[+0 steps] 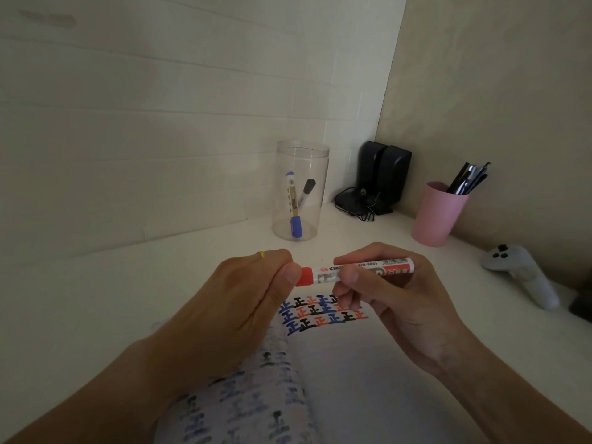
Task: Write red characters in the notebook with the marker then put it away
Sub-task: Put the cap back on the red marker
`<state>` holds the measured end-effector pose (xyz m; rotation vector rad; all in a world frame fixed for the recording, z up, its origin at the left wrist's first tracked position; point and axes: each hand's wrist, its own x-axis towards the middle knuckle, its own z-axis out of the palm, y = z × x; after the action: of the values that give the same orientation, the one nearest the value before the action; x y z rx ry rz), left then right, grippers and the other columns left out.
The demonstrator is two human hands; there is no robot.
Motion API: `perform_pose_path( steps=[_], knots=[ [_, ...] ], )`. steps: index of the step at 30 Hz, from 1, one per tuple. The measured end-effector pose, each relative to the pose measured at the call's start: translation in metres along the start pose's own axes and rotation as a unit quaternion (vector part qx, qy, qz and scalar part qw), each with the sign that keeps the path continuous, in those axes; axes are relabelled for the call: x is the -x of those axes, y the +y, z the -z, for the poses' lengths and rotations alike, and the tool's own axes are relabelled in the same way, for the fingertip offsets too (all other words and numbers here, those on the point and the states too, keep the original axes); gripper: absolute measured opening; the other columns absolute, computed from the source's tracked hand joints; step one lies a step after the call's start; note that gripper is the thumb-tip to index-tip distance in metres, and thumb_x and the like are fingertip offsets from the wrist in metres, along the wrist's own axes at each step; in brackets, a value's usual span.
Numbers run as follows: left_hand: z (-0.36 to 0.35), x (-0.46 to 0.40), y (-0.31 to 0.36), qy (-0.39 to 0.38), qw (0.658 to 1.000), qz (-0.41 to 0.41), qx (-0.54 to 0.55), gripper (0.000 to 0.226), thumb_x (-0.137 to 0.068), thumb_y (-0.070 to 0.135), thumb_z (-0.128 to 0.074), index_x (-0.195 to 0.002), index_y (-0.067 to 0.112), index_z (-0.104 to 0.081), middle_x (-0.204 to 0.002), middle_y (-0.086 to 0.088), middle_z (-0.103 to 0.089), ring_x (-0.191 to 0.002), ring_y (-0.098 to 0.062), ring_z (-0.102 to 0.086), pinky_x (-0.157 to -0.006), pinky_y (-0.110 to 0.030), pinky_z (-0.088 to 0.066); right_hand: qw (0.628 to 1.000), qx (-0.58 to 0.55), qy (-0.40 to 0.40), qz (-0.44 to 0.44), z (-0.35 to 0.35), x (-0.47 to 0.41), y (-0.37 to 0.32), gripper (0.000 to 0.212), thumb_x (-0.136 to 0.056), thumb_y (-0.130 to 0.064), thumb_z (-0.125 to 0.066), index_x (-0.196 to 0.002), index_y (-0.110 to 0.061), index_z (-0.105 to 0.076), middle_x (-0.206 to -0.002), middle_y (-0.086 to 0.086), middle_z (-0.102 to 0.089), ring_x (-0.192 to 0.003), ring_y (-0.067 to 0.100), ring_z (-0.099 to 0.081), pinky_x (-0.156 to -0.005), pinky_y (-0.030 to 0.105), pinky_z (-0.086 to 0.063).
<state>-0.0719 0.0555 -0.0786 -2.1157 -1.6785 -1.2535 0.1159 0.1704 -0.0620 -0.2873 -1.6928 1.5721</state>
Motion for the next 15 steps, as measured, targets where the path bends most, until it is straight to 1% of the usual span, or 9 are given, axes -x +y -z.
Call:
perform_pose_path(
  steps=[3,5,6,7,10,11,12,14,15],
  knots=[
    [-0.003,0.003,-0.001,-0.004,1.000,0.003,0.009,0.032,-0.106,0.043,-0.030,-0.074,0.044,-0.035,-0.061,0.022,-0.038,-0.066,0.009,-0.055,-0.061,0.003,-0.038,1.000,-0.014,-0.007,0.005,-0.002,0.001,0.001,0.022,-0.071,-0.019,-0.079,-0.089,-0.005,-0.080,-0.072,0.014,-0.076,-0.062,0.023,-0.070,-0.061,0.026,-0.056],
    [-0.004,0.004,-0.002,-0.011,0.999,0.013,0.028,0.032,-0.106,0.051,-0.024,-0.077,0.045,-0.037,-0.063,0.025,-0.042,-0.069,0.013,-0.057,-0.059,0.005,-0.038,1.000,-0.013,-0.016,0.006,-0.002,0.001,0.003,0.025,-0.071,-0.023,-0.082,-0.089,-0.005,-0.079,-0.072,0.013,-0.076,-0.062,0.022,-0.070,-0.060,0.026,-0.056],
    [-0.004,0.005,-0.001,-0.014,0.999,0.024,0.042,0.035,-0.103,0.057,-0.021,-0.076,0.044,-0.037,-0.062,0.025,-0.044,-0.068,0.012,-0.058,-0.057,0.004,-0.039,1.000,-0.009,-0.013,0.006,-0.003,0.001,0.003,0.025,-0.071,-0.022,-0.082,-0.089,-0.005,-0.080,-0.072,0.014,-0.076,-0.062,0.023,-0.070,-0.060,0.027,-0.056],
    [-0.004,0.004,-0.001,-0.016,0.998,0.027,0.045,0.037,-0.102,0.059,-0.020,-0.074,0.043,-0.037,-0.062,0.025,-0.046,-0.065,0.009,-0.058,-0.057,0.002,-0.039,1.000,-0.003,-0.007,0.008,-0.003,0.001,0.003,0.023,-0.071,-0.020,-0.081,-0.088,-0.005,-0.080,-0.072,0.015,-0.076,-0.062,0.024,-0.071,-0.060,0.027,-0.057],
    [-0.003,-0.001,-0.001,-0.005,1.000,0.011,0.004,0.035,-0.102,0.059,-0.023,-0.075,0.041,-0.036,-0.061,0.026,-0.045,-0.060,0.004,-0.052,-0.059,-0.003,-0.039,1.000,0.027,-0.003,0.005,0.000,0.000,0.000,0.021,-0.072,-0.014,-0.079,-0.090,-0.004,-0.080,-0.077,0.018,-0.078,-0.065,0.028,-0.074,-0.061,0.028,-0.058],
    [-0.002,-0.003,-0.003,0.006,1.000,0.015,0.001,0.034,-0.101,0.059,-0.027,-0.076,0.040,-0.041,-0.060,0.025,-0.046,-0.059,0.002,-0.052,-0.058,-0.005,-0.039,0.999,0.038,-0.007,-0.004,0.002,-0.001,-0.001,0.021,-0.072,-0.012,-0.079,-0.091,-0.004,-0.080,-0.080,0.018,-0.079,-0.069,0.030,-0.075,-0.063,0.030,-0.059],
    [-0.002,-0.004,-0.005,0.024,0.999,0.029,0.003,0.036,-0.100,0.059,-0.034,-0.076,0.036,-0.048,-0.059,0.021,-0.047,-0.059,-0.002,-0.053,-0.057,-0.007,-0.040,0.998,0.051,-0.013,-0.018,0.004,-0.001,0.000,0.021,-0.072,-0.011,-0.080,-0.092,-0.005,-0.080,-0.085,0.018,-0.080,-0.075,0.033,-0.076,-0.066,0.033,-0.059],
    [0.000,-0.007,-0.006,0.055,0.995,0.074,0.023,0.038,-0.094,0.058,-0.048,-0.080,0.026,-0.063,-0.058,0.013,-0.052,-0.060,-0.015,-0.054,-0.056,-0.015,-0.042,0.995,0.073,-0.035,-0.059,0.006,-0.002,0.004,0.023,-0.072,-0.009,-0.081,-0.094,-0.004,-0.077,-0.094,0.021,-0.080,-0.087,0.039,-0.076,-0.073,0.037,-0.060],
    [0.001,-0.008,-0.006,0.060,0.993,0.091,0.035,0.037,-0.091,0.057,-0.051,-0.084,0.025,-0.067,-0.059,0.011,-0.054,-0.062,-0.018,-0.054,-0.057,-0.017,-0.043,0.993,0.067,-0.053,-0.081,0.006,-0.002,0.007,0.022,-0.074,-0.006,-0.080,-0.095,-0.003,-0.074,-0.098,0.023,-0.079,-0.088,0.039,-0.075,-0.074,0.037,-0.060]
  ],
)
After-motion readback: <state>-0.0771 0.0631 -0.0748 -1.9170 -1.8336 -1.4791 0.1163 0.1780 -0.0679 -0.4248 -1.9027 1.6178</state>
